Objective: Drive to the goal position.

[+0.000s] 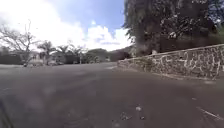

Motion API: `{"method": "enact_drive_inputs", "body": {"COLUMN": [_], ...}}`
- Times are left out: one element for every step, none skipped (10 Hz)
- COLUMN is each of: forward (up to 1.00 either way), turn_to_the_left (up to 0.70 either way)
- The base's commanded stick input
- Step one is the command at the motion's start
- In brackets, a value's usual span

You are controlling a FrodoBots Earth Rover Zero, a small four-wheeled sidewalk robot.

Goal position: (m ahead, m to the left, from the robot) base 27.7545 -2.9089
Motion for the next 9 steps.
{"method": "enact_drive_inputs", "body": {"forward": [0.7,0.7,0.7,0.7,0.7,0.7,0.7,0.7,0.7], "turn_to_the_left": [0.0,0.0,0.0,0.0,0.0,0.0,0.0,0.0,0.0]}}
